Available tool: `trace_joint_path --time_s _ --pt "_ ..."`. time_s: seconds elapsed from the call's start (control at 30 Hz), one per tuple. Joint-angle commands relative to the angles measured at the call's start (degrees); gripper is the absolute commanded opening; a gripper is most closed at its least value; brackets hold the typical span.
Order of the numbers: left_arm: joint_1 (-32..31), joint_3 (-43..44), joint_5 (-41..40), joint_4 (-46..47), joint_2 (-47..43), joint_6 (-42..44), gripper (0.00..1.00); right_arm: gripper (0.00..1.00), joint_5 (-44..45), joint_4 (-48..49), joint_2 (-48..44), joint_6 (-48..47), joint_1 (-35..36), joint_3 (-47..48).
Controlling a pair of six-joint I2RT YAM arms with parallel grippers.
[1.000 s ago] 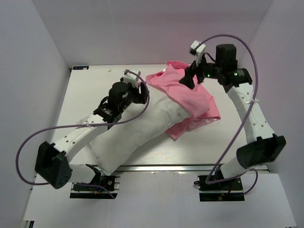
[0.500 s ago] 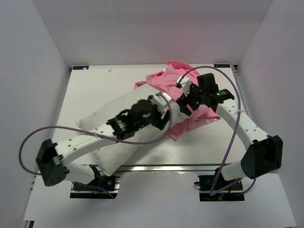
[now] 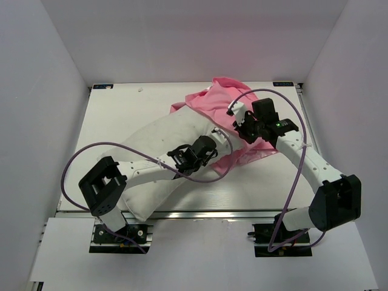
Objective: Put the pillow into the pillowcase
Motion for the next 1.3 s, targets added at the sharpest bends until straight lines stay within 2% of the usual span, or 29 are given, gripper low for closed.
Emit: trace_joint_path --time_s 0.0,0.03,0.13,0.33,0.43,0.47,0.57,0.67,0.7,0.73,0.77,0.8,0.87,0.9,0.93,1.0,1.03,1.1,1.27 --pt "3.0 2.74 -3.34 1.83 -0.59 -1.56 0.03 0.12 -0.26 1.3 -0.25 0.86 -0.07 1.59" --pt "3.18 3.44 -2.64 1.83 -0.76 -1.92 0.0 0.07 -1.39 0.52 -0.16 1.03 -0.07 2.81" --pt "3.62 5.81 -1.23 2.44 -1.64 -2.27 0.0 0.0 -6.9 -2.99 0.27 2.52 0.02 7.54" --pt "4.94 12.75 1.14 3.85 -0.94 -1.48 0.0 0.0 -15.11 -7.4 5.88 7.0 4.5 18.1" --pt "6.52 14.43 2.81 4.55 -0.59 -2.27 0.0 0.0 -18.0 -9.42 12.02 10.68 5.21 27.67" --pt "7.3 14.35 3.51 6.47 -0.85 -3.14 0.0 0.0 -18.79 -10.38 13.45 11.57 5.21 32.92" --pt "8.89 13.3 5.27 10.08 -2.42 -6.29 0.0 0.0 -21.17 -10.57 18.11 14.47 5.21 41.02" --pt "10.03 13.29 6.68 11.24 -2.52 -7.98 0.0 0.0 -17.15 -10.31 20.31 14.84 5.29 44.57" --pt "10.21 13.47 6.42 10.71 -2.35 -8.24 0.0 0.0 -11.82 -8.74 19.79 14.14 5.29 43.61" --pt "10.47 13.38 6.59 10.62 -2.17 -8.94 0.0 0.17 -9.07 -8.02 19.27 13.09 5.03 42.39" --pt "11.0 12.69 7.03 10.62 -2.17 -9.47 0.0 0.26 -6.52 -7.23 18.57 10.99 4.86 40.81" --pt "11.26 12.07 7.73 11.58 -2.26 -10.0 0.0 0.44 -2.76 -5.22 16.73 10.36 4.42 36.88" --pt "12.05 11.02 8.7 12.29 -2.17 -11.75 0.0 0.58 -0.71 -2.93 14.44 8.87 2.93 32.2" --pt "12.32 10.4 9.4 12.81 -1.99 -12.37 0.0 0.69 1.65 -0.05 11.9 7.64 2.57 26.96" --pt "12.58 10.13 9.84 12.99 -1.82 -13.42 0.0 0.73 2.55 1.37 10.49 6.85 2.22 24.38" --pt "13.46 9.78 10.81 13.95 -1.73 -14.48 0.0 0.8 5.09 4.62 7.24 4.48 2.22 19.37" --pt "13.73 9.78 11.77 14.13 -1.73 -15.1 0.0 0.8 5.89 7.34 6.61 3.94 2.13 15.17" --pt "14.25 9.96 12.48 14.31 -1.55 -15.63 0.0 0.8 7.12 9.11 6.08 2.89 2.22 12.77" --pt "15.05 10.92 14.15 14.4 -1.55 -16.6 0.0 0.74 12.3 14.46 9.41 1.92 2.22 11.7"
